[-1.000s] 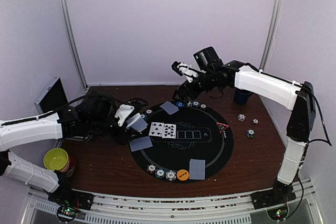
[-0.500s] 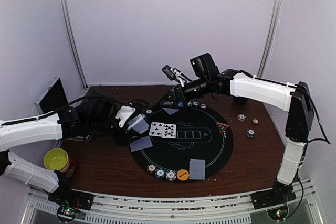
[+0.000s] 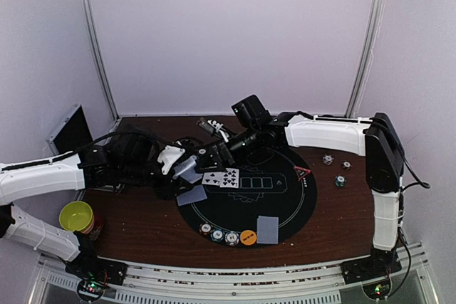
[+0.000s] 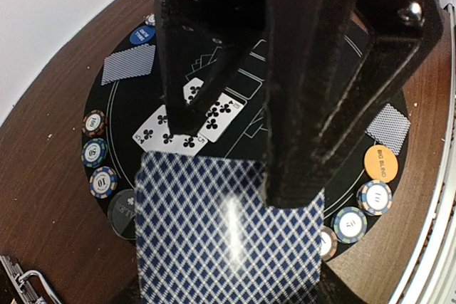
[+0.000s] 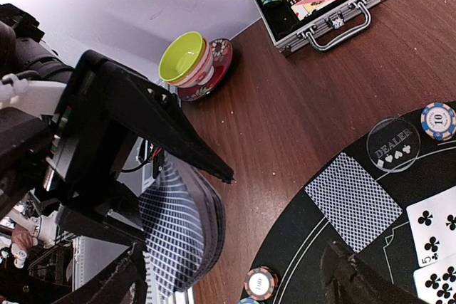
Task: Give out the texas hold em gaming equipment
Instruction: Pick up the poker card from the face-down deck piles.
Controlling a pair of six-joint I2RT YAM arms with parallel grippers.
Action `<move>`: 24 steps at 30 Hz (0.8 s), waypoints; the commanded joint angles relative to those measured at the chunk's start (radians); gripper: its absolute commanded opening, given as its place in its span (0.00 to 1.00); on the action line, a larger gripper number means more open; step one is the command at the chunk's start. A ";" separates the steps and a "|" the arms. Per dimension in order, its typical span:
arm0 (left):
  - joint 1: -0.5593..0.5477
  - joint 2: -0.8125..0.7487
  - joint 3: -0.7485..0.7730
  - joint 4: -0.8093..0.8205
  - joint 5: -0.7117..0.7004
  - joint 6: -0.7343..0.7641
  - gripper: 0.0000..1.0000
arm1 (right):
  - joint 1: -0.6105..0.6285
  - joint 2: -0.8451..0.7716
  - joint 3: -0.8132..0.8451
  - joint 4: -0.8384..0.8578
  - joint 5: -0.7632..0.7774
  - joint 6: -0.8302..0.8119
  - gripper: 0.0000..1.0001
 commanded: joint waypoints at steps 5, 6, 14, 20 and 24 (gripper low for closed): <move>-0.004 -0.007 0.003 0.041 0.018 0.009 0.59 | 0.020 0.057 0.072 0.041 -0.031 0.056 0.83; -0.004 -0.006 0.004 0.041 0.018 0.010 0.59 | 0.022 0.068 0.082 0.036 -0.031 0.058 0.83; -0.004 -0.005 0.003 0.040 0.020 0.009 0.59 | 0.034 0.118 0.126 0.013 -0.031 0.070 0.77; -0.004 -0.007 0.002 0.041 0.020 0.009 0.59 | 0.021 0.110 0.118 -0.015 -0.015 0.050 0.59; -0.004 -0.008 0.003 0.040 0.019 0.009 0.59 | 0.003 0.102 0.111 -0.039 -0.006 0.030 0.53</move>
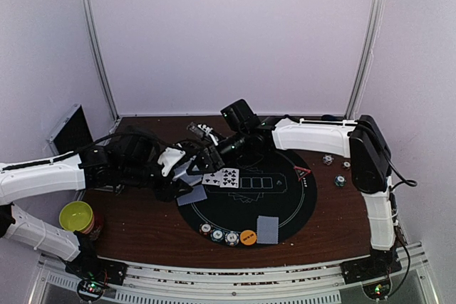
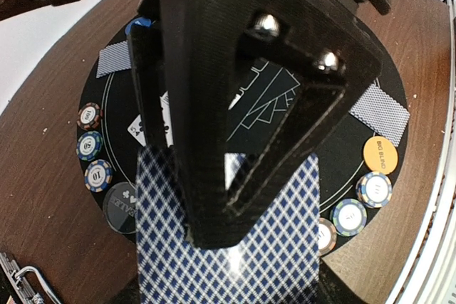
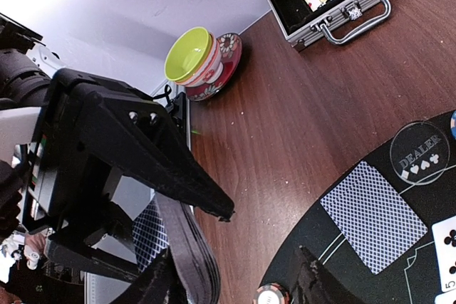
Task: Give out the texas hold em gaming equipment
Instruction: Pick up the poker card from the face-down deck piles.
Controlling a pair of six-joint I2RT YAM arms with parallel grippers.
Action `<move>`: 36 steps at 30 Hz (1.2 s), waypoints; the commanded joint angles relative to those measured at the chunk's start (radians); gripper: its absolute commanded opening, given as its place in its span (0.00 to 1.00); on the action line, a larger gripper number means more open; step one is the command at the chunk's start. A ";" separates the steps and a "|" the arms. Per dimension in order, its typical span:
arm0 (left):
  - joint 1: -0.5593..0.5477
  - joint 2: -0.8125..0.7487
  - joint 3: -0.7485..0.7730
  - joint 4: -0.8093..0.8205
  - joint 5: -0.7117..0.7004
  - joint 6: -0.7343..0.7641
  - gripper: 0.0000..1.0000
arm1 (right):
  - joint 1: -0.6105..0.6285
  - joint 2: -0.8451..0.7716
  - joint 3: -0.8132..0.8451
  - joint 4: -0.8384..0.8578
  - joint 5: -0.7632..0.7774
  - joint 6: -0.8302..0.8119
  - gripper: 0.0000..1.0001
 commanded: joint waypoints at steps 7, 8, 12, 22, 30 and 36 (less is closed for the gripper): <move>-0.004 -0.008 0.003 0.057 0.010 0.009 0.59 | -0.057 -0.027 0.000 -0.062 0.022 -0.041 0.43; -0.004 -0.006 0.005 0.057 0.009 0.008 0.59 | -0.056 -0.027 0.002 -0.065 0.013 -0.044 0.42; -0.004 -0.007 0.004 0.057 0.005 0.009 0.59 | -0.055 -0.036 0.005 -0.070 -0.058 -0.046 0.33; -0.005 -0.004 0.004 0.057 -0.003 0.010 0.59 | -0.039 -0.084 -0.022 -0.071 -0.177 -0.053 0.05; -0.004 -0.005 0.004 0.055 -0.002 0.010 0.59 | -0.069 -0.122 -0.031 -0.093 -0.174 -0.046 0.00; -0.004 -0.006 0.004 0.056 -0.002 0.009 0.59 | -0.128 -0.153 -0.035 -0.147 -0.130 -0.087 0.00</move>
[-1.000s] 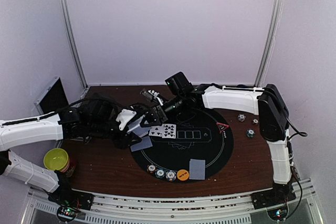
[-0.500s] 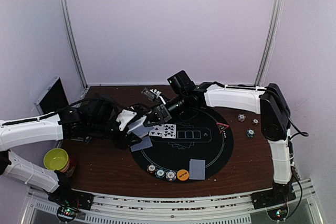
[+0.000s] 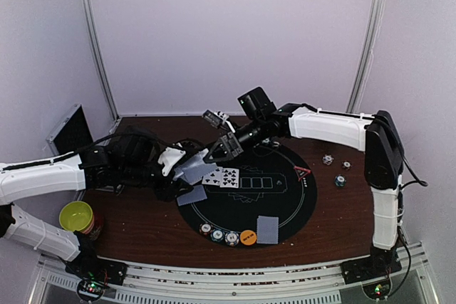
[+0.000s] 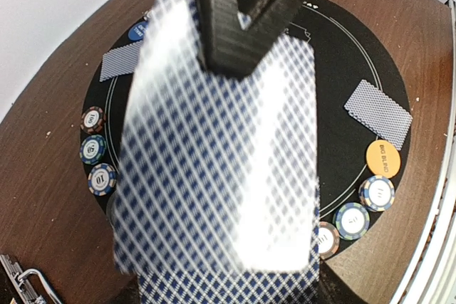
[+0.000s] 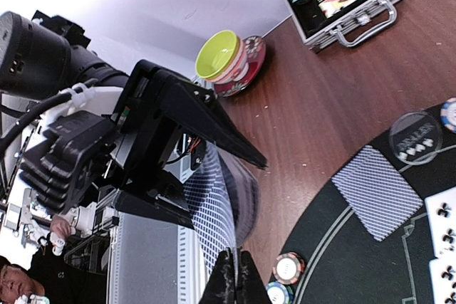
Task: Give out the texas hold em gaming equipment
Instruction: Pick up the poker card from the face-down deck piles, then place the poker card in the community card area.
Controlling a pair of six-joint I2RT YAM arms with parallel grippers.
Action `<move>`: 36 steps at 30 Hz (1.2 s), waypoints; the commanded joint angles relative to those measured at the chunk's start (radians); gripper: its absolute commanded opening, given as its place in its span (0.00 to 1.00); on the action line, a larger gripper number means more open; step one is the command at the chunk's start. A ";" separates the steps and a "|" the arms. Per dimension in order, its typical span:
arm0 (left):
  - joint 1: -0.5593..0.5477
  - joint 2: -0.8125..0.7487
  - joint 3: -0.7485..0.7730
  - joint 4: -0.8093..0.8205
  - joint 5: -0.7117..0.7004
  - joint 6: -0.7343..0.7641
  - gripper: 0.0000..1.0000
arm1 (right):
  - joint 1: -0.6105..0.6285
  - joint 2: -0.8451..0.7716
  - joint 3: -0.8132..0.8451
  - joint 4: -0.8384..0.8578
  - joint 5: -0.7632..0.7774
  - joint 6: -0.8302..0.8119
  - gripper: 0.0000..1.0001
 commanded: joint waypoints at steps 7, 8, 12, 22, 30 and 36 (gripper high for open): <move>-0.004 -0.007 0.008 0.040 -0.001 0.006 0.59 | -0.119 -0.105 0.012 -0.182 0.180 -0.167 0.00; -0.004 -0.007 0.008 0.040 -0.004 0.005 0.59 | -0.125 -0.113 0.018 -0.212 0.244 -0.198 0.00; -0.004 -0.008 0.010 0.039 -0.008 0.004 0.59 | -0.130 -0.126 0.051 -0.331 0.529 -0.356 0.00; -0.004 -0.020 0.009 0.039 -0.016 0.001 0.59 | -0.090 -0.073 0.055 -0.418 1.191 -0.595 0.00; -0.004 -0.022 0.009 0.039 -0.021 0.002 0.59 | 0.015 -0.031 -0.008 -0.350 1.499 -0.714 0.00; -0.004 -0.027 0.008 0.039 -0.020 0.002 0.59 | 0.083 0.019 -0.045 -0.308 1.618 -0.769 0.00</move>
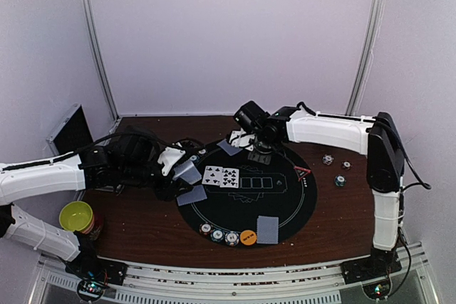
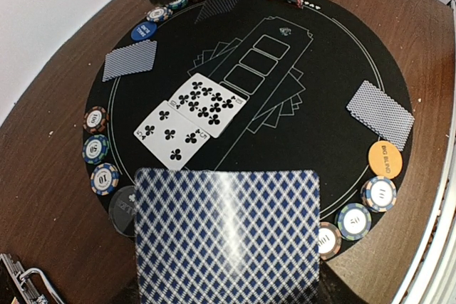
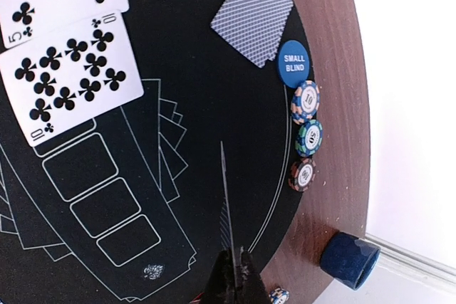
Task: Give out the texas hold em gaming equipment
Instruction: Place the poker card in the community card area.
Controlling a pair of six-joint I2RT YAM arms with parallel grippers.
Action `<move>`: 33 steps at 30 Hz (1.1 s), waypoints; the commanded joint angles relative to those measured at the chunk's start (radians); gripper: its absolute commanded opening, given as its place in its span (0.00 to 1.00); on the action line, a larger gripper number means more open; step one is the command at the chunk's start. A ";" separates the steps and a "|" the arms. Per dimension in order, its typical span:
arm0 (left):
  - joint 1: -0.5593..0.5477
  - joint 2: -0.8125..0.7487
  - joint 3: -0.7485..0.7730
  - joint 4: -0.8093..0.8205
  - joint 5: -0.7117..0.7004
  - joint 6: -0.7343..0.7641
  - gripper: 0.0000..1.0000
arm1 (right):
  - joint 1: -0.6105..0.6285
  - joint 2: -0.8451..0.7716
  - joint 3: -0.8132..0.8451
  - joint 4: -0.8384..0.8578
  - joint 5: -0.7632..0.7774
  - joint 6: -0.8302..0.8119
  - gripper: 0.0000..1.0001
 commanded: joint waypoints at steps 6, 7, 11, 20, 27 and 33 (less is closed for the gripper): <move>-0.004 -0.028 0.008 0.040 -0.009 0.002 0.59 | 0.063 0.103 -0.022 0.056 0.175 -0.084 0.00; -0.004 -0.029 0.009 0.040 -0.010 0.003 0.59 | 0.070 0.110 -0.026 0.058 0.176 -0.088 0.00; -0.004 -0.029 0.009 0.039 -0.011 0.003 0.59 | 0.088 0.131 -0.036 0.074 0.175 -0.099 0.00; -0.004 -0.029 0.008 0.039 -0.010 0.004 0.59 | 0.122 0.143 -0.063 0.112 0.160 -0.113 0.00; -0.004 -0.030 0.008 0.039 -0.009 0.004 0.59 | 0.142 0.146 -0.072 0.128 0.136 -0.112 0.00; -0.004 -0.032 0.008 0.039 -0.008 0.004 0.59 | 0.153 0.151 -0.074 0.120 0.118 -0.112 0.00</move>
